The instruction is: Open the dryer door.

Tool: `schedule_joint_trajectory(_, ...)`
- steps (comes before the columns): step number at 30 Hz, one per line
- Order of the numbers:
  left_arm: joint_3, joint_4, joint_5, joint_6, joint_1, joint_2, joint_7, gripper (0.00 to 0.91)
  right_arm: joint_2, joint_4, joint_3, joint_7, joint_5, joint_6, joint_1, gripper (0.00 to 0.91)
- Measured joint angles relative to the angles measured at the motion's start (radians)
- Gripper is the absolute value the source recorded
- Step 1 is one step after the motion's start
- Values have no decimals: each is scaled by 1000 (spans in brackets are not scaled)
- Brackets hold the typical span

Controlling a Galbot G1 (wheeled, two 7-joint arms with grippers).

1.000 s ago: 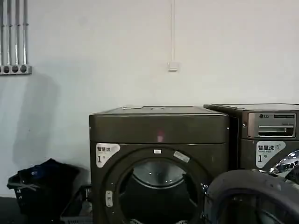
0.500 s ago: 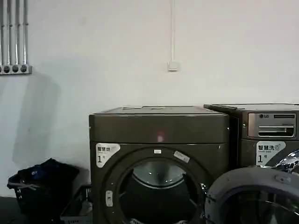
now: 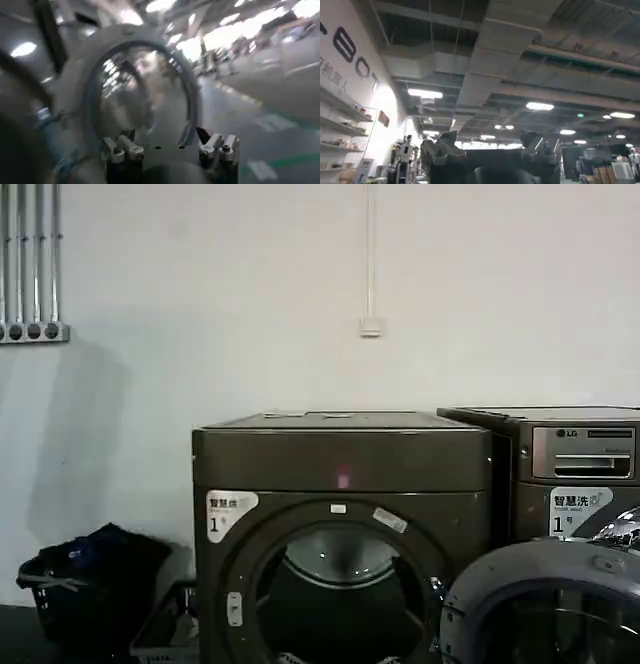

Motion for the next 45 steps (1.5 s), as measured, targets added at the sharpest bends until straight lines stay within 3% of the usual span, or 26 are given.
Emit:
schedule_joint_trajectory(9,-175,-124,-67,242,109,194,-27,907,-26,-7,-17,-4,-23,3,23,907)
schedule_joint_trajectory(15,-371,-185,-85,399,271,317,-42,907,-38,-17,-43,-7,-42,10,44,907)
schedule_joint_trajectory(18,-478,-199,-130,459,359,369,-94,907,-50,-30,-53,-9,-53,18,52,907)
schedule_joint_trajectory(23,-608,-206,-139,485,462,433,-154,907,-70,-63,-57,-19,-86,40,58,907)
schedule_joint_trajectory(28,-652,-185,-231,549,486,491,-216,907,-93,-100,-62,-25,-110,51,69,907)
schedule_joint_trajectory(36,-654,-108,-362,652,492,604,-216,907,-118,-134,-84,-25,-119,51,93,907)
schedule_joint_trajectory(45,-680,-88,-365,711,610,745,-218,907,-137,-156,-109,-25,-136,54,118,907)
